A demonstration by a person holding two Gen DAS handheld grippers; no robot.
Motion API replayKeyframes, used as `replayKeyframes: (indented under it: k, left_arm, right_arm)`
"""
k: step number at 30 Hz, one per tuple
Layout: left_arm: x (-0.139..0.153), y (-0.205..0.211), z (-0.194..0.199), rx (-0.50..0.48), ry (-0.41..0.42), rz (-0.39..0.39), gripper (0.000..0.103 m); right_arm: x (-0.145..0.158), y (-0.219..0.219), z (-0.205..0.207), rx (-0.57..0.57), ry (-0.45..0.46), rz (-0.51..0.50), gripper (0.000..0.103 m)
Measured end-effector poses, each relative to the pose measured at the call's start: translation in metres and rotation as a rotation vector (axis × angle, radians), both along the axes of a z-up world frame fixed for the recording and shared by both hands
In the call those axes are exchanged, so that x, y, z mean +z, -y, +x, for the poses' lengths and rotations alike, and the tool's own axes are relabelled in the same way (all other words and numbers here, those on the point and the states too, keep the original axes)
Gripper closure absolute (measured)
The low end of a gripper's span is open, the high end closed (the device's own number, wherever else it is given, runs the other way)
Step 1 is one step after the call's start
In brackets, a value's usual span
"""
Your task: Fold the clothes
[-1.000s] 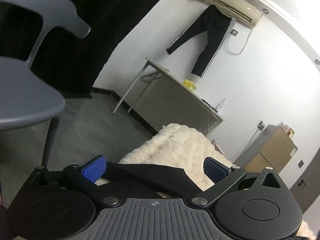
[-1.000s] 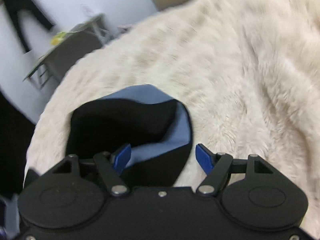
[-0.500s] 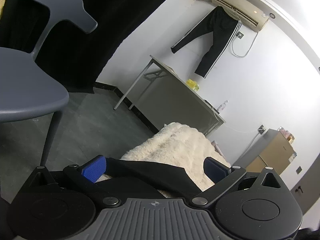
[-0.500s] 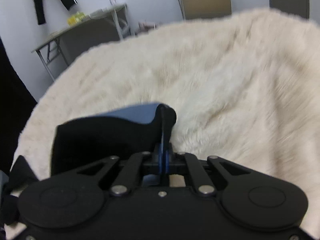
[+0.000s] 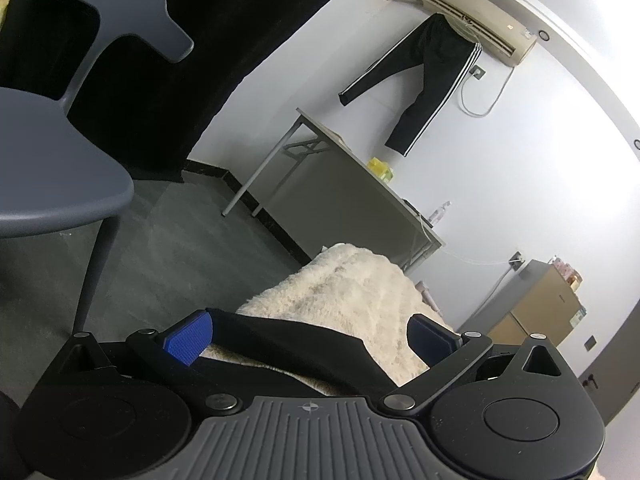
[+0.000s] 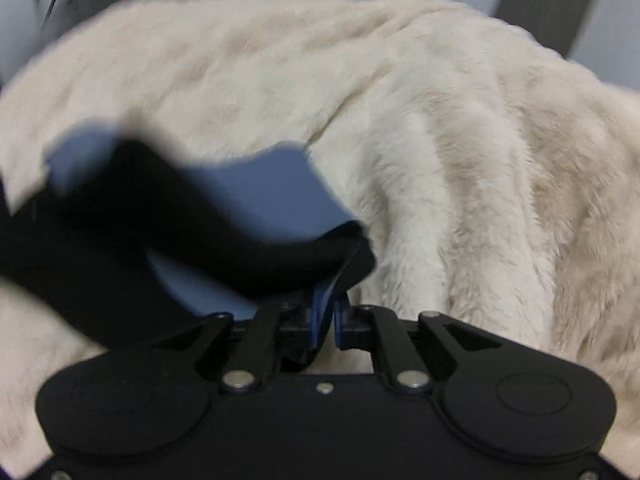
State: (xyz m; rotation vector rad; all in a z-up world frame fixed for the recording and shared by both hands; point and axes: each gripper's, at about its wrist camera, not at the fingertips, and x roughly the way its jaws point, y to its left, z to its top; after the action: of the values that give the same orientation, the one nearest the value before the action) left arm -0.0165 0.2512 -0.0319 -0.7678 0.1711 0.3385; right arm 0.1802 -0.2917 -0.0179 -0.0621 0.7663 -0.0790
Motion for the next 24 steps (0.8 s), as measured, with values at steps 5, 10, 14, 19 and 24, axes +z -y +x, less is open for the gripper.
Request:
replayKeyframes:
  k: [5, 10, 14, 19, 24]
  left_arm:
    - [0.001, 0.002, 0.001, 0.0, -0.003, 0.01, 0.0]
    - [0.001, 0.002, -0.003, 0.011, -0.004, 0.011, 0.0]
    - [0.0, 0.001, -0.002, 0.017, -0.006, 0.004, 0.0]
    - [-0.001, 0.0, 0.001, -0.001, -0.006, -0.005, 0.0]
    - [-0.001, -0.002, -0.001, -0.015, 0.005, -0.018, 0.0]
  right_arm:
    - [0.036, -0.035, 0.038, 0.205, 0.11, -0.044, 0.038]
    - [0.066, -0.065, 0.082, 0.221, 0.234, -0.127, 0.033]
    - [0.089, -0.056, 0.104, 0.114, 0.272, -0.058, 0.039]
    - [0.07, -0.027, 0.096, 0.168, 0.217, -0.044, 0.036]
    - [0.044, -0.025, 0.087, 0.427, 0.018, -0.024, 0.034]
